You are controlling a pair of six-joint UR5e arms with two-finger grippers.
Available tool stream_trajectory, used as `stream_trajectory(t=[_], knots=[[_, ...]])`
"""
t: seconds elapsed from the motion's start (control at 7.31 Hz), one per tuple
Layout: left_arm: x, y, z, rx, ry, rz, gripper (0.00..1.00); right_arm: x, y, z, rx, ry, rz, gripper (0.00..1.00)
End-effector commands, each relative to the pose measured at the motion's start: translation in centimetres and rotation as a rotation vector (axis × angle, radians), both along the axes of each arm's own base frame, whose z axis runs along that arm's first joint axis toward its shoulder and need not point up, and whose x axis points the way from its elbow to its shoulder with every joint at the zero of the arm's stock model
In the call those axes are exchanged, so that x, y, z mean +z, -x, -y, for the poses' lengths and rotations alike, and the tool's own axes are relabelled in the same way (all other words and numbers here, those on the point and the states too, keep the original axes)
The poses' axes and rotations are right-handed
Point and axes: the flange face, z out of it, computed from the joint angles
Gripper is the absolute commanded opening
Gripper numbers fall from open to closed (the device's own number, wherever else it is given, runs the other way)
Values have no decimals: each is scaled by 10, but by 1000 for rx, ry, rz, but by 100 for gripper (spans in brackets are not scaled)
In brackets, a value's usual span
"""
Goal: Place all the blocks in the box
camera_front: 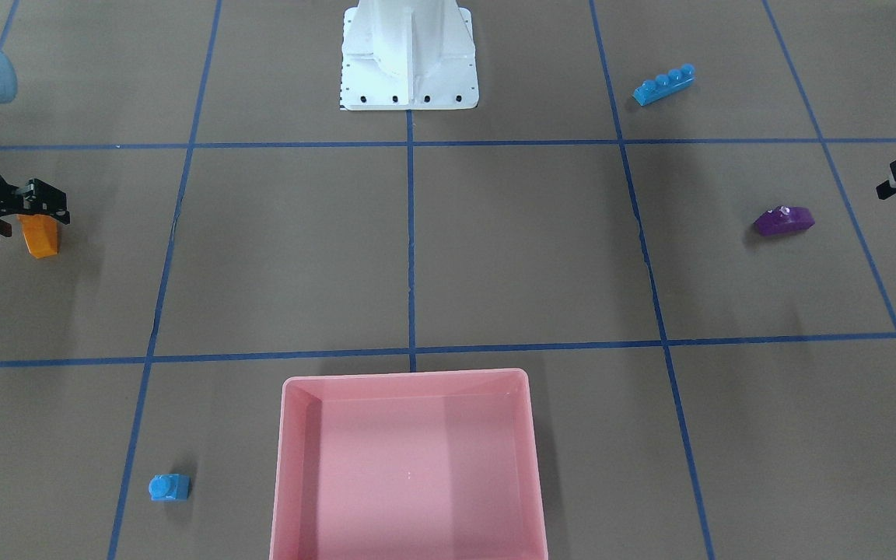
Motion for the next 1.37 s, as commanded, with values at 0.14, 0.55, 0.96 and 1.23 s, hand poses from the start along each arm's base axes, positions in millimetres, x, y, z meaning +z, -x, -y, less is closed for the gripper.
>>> stream_trajectory(t=[0.14, 0.55, 0.96, 1.23], knots=[[0, 0, 0, -7, 9, 0, 100, 14, 0, -5, -6, 23, -18, 0], [-7, -19, 2, -63, 124, 0, 100, -16, 2, 6, 50, 38, 8, 0], [-36, -76, -5, -243, 420, 10, 100, -204, 73, 133, 193, 104, 28, 0], [-25, -74, -18, -323, 549, 28, 100, -330, 126, 214, 312, 169, 15, 0]])
